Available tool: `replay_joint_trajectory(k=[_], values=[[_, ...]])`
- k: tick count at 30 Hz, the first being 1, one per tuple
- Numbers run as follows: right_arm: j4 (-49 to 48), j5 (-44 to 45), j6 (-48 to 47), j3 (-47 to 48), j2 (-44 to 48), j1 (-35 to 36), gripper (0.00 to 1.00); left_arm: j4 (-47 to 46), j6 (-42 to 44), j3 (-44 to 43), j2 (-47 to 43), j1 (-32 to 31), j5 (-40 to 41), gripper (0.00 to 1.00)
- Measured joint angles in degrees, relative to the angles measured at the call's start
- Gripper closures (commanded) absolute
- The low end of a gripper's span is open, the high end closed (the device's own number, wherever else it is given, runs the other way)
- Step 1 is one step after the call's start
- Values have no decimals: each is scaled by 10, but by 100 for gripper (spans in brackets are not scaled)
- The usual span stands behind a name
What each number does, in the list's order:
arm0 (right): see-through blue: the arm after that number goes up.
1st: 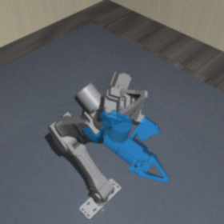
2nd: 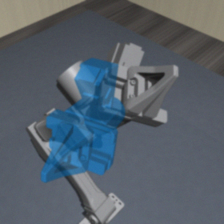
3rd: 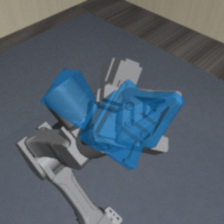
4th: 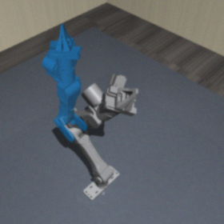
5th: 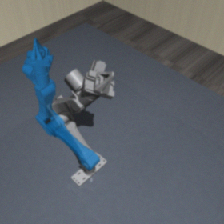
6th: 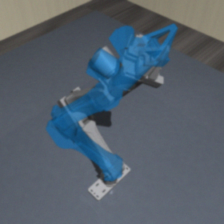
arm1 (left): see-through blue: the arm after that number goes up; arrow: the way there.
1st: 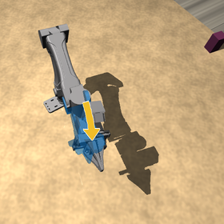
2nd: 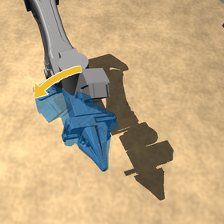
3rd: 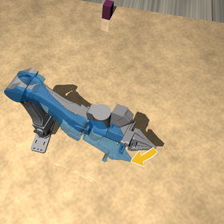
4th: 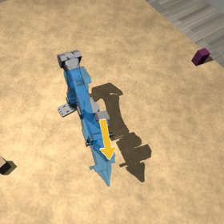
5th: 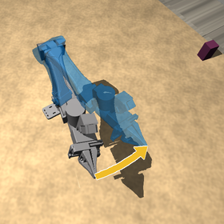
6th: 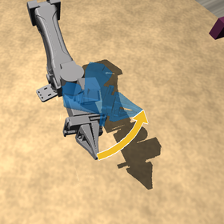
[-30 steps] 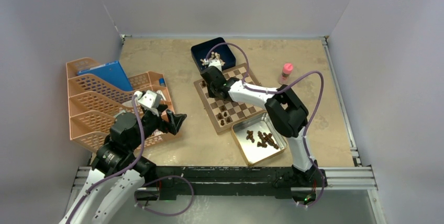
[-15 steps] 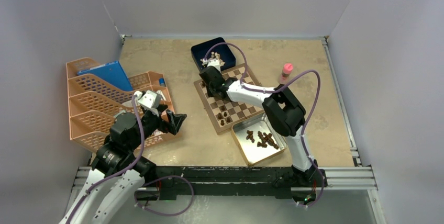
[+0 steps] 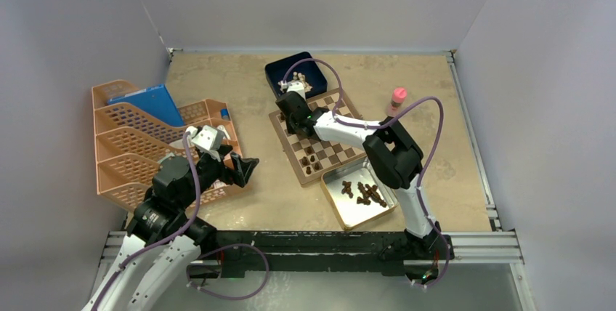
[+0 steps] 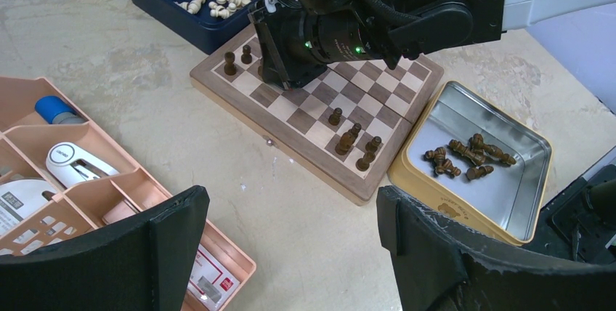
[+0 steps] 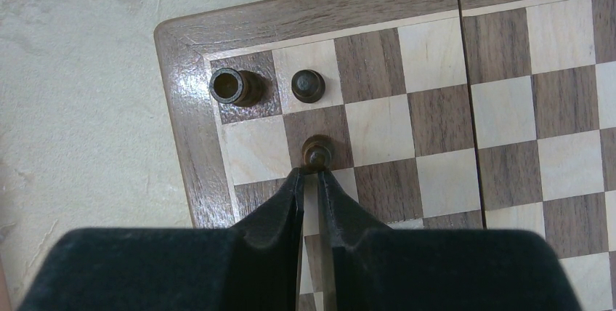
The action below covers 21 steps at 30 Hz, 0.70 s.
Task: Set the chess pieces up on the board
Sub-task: Adjust the chess piece on the chessboard.
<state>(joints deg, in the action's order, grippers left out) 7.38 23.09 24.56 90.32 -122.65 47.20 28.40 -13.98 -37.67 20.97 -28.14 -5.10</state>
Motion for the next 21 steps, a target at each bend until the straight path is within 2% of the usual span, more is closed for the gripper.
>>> replay_joint_trajectory(k=[21], values=[[2, 2, -2, 12, -8, 0, 86, 0, 0, 0, 0, 0, 0, 14]])
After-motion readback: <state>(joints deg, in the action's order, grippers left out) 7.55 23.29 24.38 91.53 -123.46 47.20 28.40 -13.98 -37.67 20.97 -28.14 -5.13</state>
